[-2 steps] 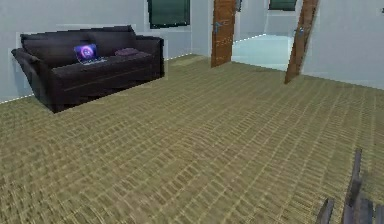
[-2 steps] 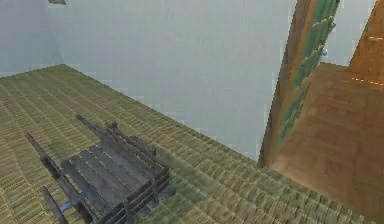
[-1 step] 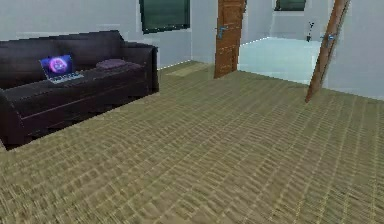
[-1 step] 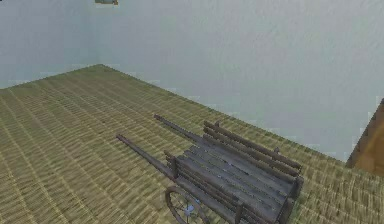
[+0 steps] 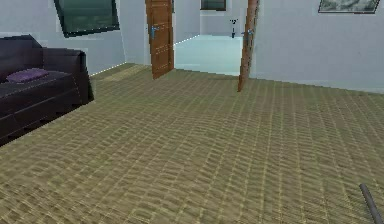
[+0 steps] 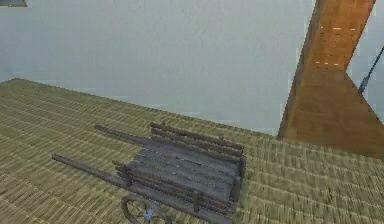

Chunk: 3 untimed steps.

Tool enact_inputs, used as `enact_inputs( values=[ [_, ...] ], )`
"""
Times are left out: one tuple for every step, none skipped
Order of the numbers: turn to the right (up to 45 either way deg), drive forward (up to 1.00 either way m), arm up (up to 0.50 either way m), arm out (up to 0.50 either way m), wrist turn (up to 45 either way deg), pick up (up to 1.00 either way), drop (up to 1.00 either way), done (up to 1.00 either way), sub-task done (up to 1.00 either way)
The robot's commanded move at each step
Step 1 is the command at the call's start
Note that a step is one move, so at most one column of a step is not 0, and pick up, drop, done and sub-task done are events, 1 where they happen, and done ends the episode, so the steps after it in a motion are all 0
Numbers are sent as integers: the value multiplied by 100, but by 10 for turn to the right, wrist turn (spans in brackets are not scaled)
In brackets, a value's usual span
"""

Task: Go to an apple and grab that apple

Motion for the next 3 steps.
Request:
enact_inputs(
  values=[
    [0, 100, 0, 0, 0, 0, 0, 0, 0],
    [0, 100, 0, 0, 0, 0, 0, 0, 0],
    [0, 100, 0, 0, 0, 0, 0, 0, 0]
  ],
)
